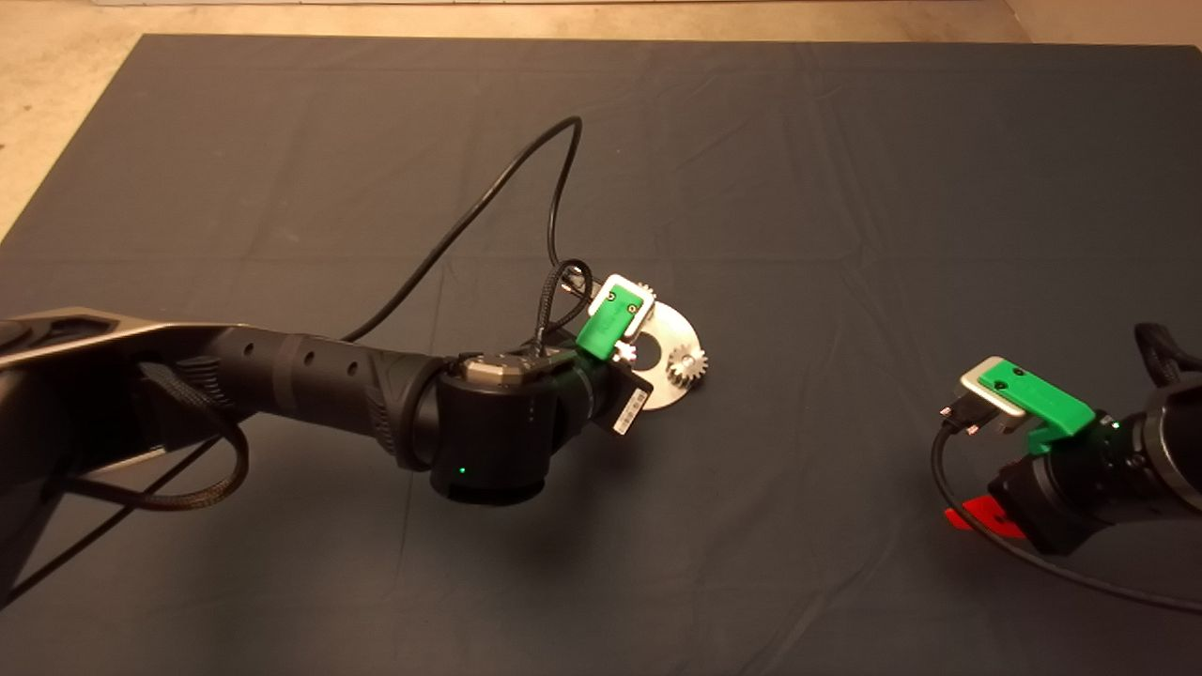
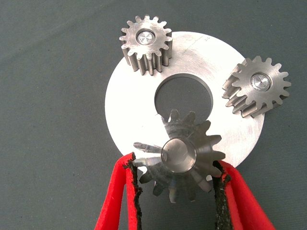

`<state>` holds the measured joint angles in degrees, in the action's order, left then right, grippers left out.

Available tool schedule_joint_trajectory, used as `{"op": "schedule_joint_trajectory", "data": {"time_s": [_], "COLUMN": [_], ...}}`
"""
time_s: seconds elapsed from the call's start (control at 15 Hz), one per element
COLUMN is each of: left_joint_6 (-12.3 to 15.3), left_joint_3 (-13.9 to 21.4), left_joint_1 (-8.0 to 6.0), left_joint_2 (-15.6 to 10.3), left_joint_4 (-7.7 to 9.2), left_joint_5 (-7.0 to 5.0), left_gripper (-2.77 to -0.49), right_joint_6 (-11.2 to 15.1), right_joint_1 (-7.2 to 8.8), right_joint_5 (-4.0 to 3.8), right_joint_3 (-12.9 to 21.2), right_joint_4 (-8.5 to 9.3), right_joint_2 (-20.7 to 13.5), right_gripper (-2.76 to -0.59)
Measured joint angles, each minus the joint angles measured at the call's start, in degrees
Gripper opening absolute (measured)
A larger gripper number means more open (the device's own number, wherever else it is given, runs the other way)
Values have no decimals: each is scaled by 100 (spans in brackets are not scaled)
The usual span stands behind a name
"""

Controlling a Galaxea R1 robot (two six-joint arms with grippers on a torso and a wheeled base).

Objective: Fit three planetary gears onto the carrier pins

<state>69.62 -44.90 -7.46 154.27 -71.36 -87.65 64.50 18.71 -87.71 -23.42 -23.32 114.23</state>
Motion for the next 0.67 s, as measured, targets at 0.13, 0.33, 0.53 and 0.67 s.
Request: {"op": "schedule_joint_trajectory", "data": {"time_s": [0.13, 0.33, 0.53, 0.67], "left_joint_6": [-2, -5, -9, -20], "left_joint_3": [-2, -2, -2, -5], "left_joint_1": [0, 0, 5, 50], "left_joint_2": [0, -2, -17, -16], "left_joint_4": [-2, -5, -5, -11], "left_joint_5": [2, 2, 2, 0], "left_gripper": [-260, -261, -261, -261], "right_joint_6": [-12, -15, -48, -90], "right_joint_1": [0, 0, 0, 0], "right_joint_5": [1, -2, 0, 0], "right_joint_3": [0, 0, 0, 0], "right_joint_4": [0, 1, 0, 0], "right_joint_2": [-28, -76, -98, -150], "right_gripper": [-158, -158, -158, -158]}}
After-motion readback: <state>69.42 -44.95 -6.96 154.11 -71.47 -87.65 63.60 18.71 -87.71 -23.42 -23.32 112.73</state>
